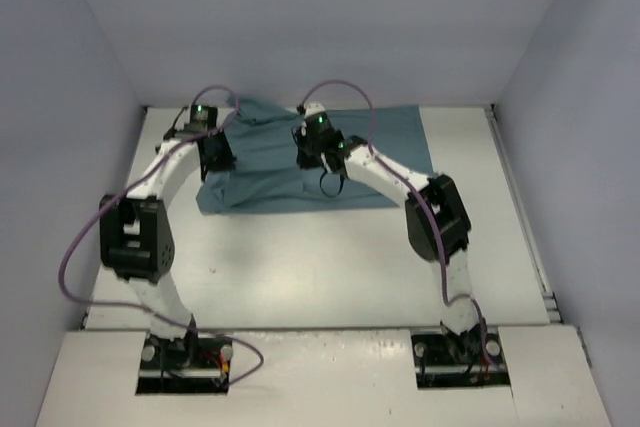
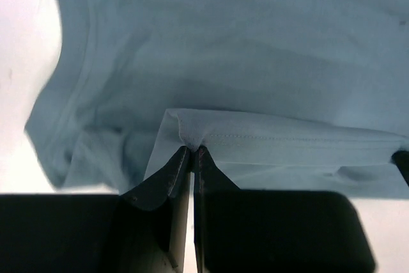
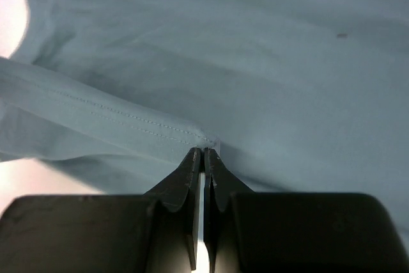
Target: Fold and stack the t-shirts
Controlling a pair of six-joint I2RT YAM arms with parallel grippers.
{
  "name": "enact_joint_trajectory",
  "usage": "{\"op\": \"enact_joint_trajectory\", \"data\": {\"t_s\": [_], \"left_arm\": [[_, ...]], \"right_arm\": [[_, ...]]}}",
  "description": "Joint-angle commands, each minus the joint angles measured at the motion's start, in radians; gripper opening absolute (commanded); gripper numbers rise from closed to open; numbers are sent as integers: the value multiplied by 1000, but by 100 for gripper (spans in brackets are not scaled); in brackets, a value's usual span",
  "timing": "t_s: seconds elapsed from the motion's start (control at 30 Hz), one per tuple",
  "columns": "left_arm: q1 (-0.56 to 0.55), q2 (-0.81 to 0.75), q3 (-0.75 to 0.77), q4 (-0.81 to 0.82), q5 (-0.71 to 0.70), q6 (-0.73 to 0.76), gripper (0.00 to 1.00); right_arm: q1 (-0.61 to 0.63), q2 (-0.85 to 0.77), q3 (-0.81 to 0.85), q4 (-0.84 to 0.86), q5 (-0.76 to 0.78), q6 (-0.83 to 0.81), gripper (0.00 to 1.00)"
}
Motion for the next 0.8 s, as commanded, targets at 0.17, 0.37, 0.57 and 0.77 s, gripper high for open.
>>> {"op": "enact_joint_trajectory", "data": {"t_s": [0.17,0.37,0.57,0.77], "left_arm": [[18,182,281,66,98,112,0],[17,275,400,71,137,161,0],[36,327,469,84,156,173,0],[52,374,533,81,192,159,0]], "right_arm": [[-45,169,295,-6,-28,-125,0],[-57,245,401,-5,-28,-157,0],[-60,311,486,-4,-16,-173,0],[-64,348,527,-4,-16,-178,0]]}}
